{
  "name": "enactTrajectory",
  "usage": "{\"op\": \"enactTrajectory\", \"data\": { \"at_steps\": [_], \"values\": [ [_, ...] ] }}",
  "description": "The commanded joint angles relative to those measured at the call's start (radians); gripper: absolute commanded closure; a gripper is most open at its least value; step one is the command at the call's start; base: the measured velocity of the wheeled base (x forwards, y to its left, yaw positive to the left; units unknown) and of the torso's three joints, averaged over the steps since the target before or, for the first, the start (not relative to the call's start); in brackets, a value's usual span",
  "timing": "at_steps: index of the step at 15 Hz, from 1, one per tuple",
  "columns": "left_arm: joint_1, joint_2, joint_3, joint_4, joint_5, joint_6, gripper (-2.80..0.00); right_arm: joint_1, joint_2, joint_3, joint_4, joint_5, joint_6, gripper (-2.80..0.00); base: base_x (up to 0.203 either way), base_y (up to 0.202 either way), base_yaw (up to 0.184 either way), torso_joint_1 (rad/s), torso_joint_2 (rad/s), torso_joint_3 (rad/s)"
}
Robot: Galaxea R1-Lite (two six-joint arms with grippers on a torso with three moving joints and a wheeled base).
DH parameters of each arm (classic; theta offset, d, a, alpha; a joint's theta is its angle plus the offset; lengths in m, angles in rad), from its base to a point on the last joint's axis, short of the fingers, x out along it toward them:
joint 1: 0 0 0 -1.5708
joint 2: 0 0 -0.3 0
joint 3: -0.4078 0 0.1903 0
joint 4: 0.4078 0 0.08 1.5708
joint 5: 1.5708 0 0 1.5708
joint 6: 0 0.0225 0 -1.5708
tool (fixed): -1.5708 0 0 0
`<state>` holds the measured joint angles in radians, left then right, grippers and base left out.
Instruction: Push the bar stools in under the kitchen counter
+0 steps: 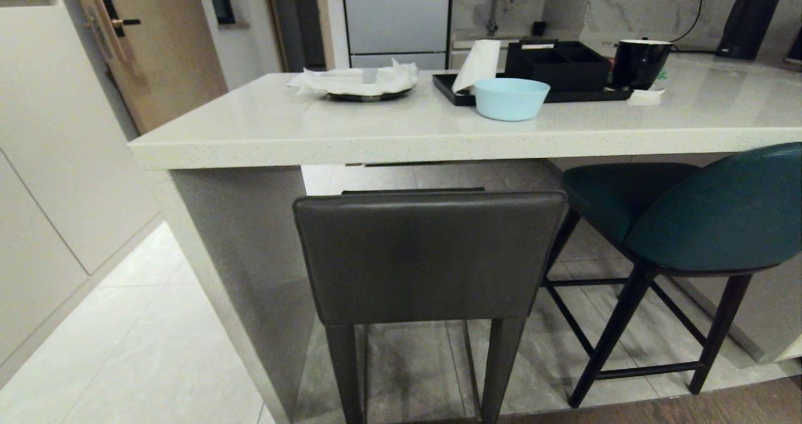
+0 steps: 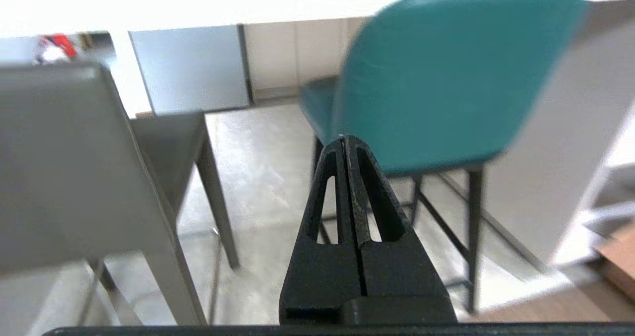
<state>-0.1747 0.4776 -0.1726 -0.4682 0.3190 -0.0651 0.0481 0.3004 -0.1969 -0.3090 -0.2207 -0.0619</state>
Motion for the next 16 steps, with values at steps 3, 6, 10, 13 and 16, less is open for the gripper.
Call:
{"op": "enactTrajectory", "data": {
  "at_steps": [3,6,10,13,16],
  "values": [
    [0.067,-0.193,0.016,0.217,0.030,0.009,0.00,-0.044,-0.305,-0.076,0.427,0.004,0.011,0.00,0.000,0.000,0.000,0.000,0.00,0.000],
    [0.221,-0.217,0.049,0.183,-0.040,0.045,0.00,-0.048,-0.301,0.008,0.431,0.046,0.010,0.00,0.000,0.000,0.000,0.000,0.00,0.000],
    [0.188,-0.440,0.150,0.256,-0.329,0.068,0.00,-0.048,-0.300,0.170,0.278,0.145,0.028,0.00,0.000,0.000,0.000,0.000,0.00,0.000],
    [0.175,-0.480,0.184,0.377,-0.351,0.004,0.00,-0.048,-0.300,0.197,0.309,0.239,0.011,0.00,0.000,0.000,0.000,0.000,0.00,0.000],
    [0.173,-0.479,0.170,0.450,-0.347,0.115,0.00,-0.048,-0.300,0.197,0.309,0.231,0.027,0.00,0.000,0.000,0.000,0.000,0.00,0.000]
  ]
}}
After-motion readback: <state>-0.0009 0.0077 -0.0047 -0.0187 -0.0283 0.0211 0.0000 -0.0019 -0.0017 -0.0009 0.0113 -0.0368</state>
